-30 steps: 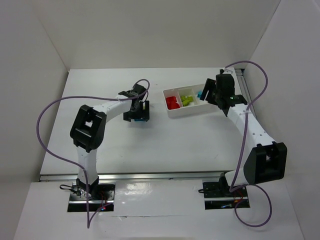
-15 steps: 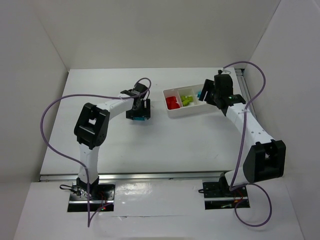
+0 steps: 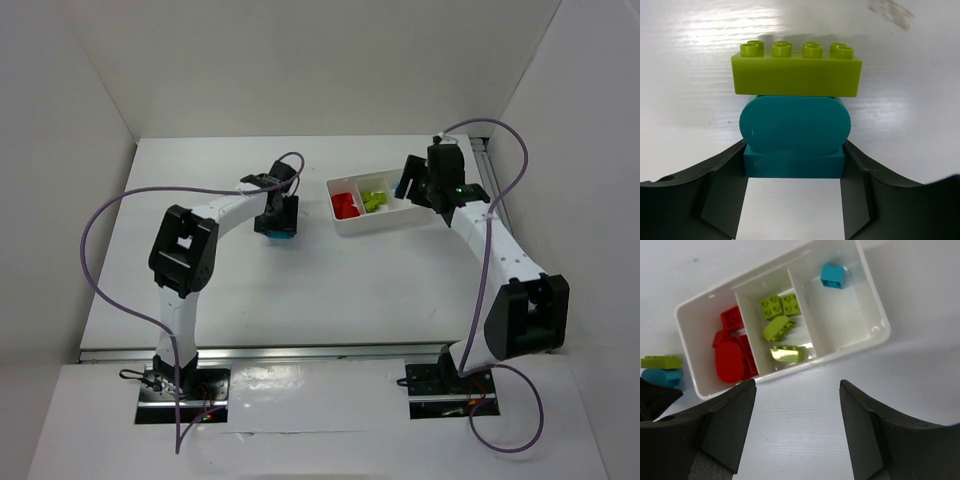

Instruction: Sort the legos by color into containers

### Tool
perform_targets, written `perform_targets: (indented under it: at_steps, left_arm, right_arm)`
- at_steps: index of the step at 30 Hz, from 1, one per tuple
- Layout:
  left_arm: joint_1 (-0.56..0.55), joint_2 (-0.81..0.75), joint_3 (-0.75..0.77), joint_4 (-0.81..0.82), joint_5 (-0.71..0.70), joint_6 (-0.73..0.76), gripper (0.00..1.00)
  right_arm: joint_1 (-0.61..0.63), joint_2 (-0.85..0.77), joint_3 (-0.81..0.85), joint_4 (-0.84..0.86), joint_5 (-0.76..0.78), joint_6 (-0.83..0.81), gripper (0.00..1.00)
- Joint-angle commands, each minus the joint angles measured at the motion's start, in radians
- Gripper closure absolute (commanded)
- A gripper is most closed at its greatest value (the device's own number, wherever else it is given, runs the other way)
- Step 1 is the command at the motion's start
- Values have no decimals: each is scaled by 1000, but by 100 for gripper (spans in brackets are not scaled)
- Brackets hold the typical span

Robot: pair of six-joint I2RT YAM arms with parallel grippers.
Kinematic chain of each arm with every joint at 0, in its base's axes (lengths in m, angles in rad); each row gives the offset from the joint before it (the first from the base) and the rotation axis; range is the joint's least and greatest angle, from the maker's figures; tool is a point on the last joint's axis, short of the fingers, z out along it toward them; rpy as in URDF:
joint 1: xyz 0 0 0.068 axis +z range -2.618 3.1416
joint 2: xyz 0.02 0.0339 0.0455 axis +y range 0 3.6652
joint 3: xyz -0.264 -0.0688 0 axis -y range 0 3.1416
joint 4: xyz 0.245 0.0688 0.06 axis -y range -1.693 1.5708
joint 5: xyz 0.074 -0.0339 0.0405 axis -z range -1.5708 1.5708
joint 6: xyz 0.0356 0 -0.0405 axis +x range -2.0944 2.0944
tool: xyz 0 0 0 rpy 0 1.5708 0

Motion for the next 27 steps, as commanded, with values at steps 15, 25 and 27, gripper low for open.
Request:
perform_targets:
  at_steps: [15,25,27]
  left_arm:
    - [28,-290,46,-24,621,362,100]
    - [19,-299,68,-6,652,382,100]
    - [19,-299,68,-6,652,391,100]
  right_arm:
    - [49,393,610,-271,-751,-34,22]
    - [110,531,658,-246,-1005,39,12]
    - [120,554,638,-201,-1037,84,12]
